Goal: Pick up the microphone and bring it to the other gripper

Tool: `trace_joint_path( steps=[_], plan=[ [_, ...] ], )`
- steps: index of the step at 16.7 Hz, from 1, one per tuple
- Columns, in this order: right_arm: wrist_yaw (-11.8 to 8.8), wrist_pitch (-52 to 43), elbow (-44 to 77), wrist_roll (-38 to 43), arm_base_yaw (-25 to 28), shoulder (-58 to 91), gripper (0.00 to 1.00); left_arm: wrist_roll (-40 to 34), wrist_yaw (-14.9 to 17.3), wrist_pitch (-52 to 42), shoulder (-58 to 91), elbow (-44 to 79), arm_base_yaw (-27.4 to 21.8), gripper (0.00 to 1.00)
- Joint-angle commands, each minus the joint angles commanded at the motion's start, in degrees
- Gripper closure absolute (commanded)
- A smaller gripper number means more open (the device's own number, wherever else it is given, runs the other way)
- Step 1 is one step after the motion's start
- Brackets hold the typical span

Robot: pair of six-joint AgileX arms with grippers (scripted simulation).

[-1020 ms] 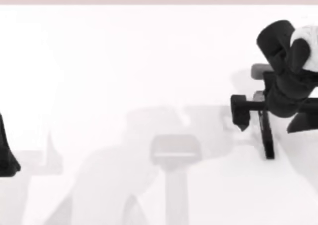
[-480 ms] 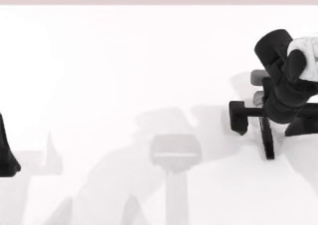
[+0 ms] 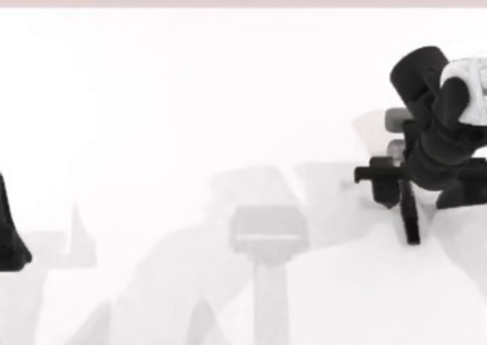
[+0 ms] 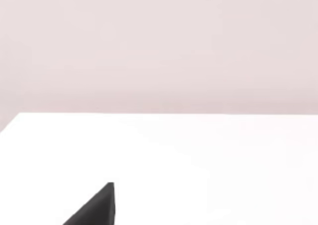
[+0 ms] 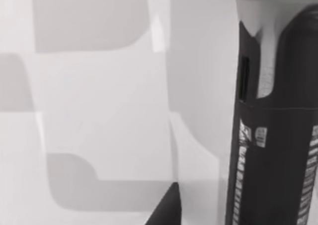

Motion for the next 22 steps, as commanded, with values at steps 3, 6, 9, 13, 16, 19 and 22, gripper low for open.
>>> trace_joint_path(
  steps=[3, 6, 9, 13, 16, 19, 22],
  plan=[
    [0.0, 0.0, 0.0, 0.0, 0.0, 0.0, 0.9, 0.0, 0.0, 0.0, 0.0, 0.0, 0.0, 0.0],
    [0.0, 0.0, 0.0, 0.0, 0.0, 0.0, 1.0, 0.0, 0.0, 0.0, 0.0, 0.0, 0.0, 0.0],
    [0.0, 0.0, 0.0, 0.0, 0.0, 0.0, 1.0, 0.0, 0.0, 0.0, 0.0, 0.0, 0.0, 0.0],
    [3.0, -2.6, 1.0, -1.5, -0.3, -3.7, 1.0, 0.0, 0.0, 0.0, 0.0, 0.0, 0.0, 0.0],
    [2.3, -0.6, 0.6, -1.9, -0.2, -4.0, 1.0, 0.0, 0.0, 0.0, 0.0, 0.0, 0.0, 0.0],
    [-0.3, 6.5, -0.6, -3.5, -0.2, -5.3, 1.0, 0.0, 0.0, 0.0, 0.0, 0.0, 0.0, 0.0],
    [-4.3, 17.9, -3.3, -6.0, -0.3, -7.5, 1.0, 0.0, 0.0, 0.0, 0.0, 0.0, 0.0, 0.0]
  ],
)
